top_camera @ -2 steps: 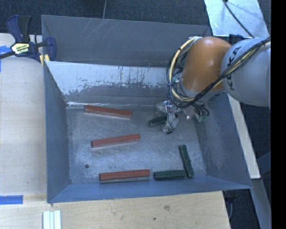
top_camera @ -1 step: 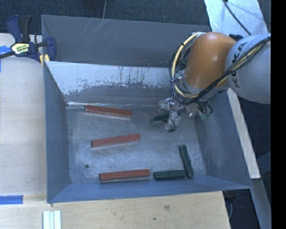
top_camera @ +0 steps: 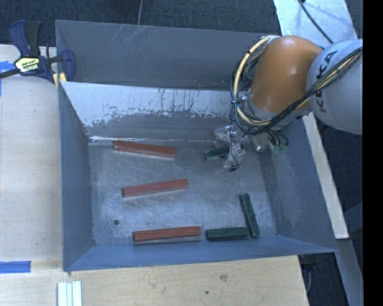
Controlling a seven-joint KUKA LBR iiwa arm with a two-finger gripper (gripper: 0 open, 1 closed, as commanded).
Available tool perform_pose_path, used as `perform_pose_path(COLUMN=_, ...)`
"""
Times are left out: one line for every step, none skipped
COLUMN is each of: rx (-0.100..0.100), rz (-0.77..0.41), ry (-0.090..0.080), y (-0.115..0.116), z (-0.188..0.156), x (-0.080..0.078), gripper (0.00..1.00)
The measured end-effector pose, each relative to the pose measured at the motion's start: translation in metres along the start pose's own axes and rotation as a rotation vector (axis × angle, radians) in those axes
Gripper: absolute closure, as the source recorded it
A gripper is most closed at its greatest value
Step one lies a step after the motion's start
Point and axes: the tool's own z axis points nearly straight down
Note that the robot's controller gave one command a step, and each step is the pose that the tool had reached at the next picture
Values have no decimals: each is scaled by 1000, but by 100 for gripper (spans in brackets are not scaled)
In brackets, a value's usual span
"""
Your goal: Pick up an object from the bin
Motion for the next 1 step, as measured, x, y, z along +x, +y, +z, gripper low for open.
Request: perform_pose_path(rx=2, rz=0, ry=-6, y=0, z=-10, x=-1, gripper=100)
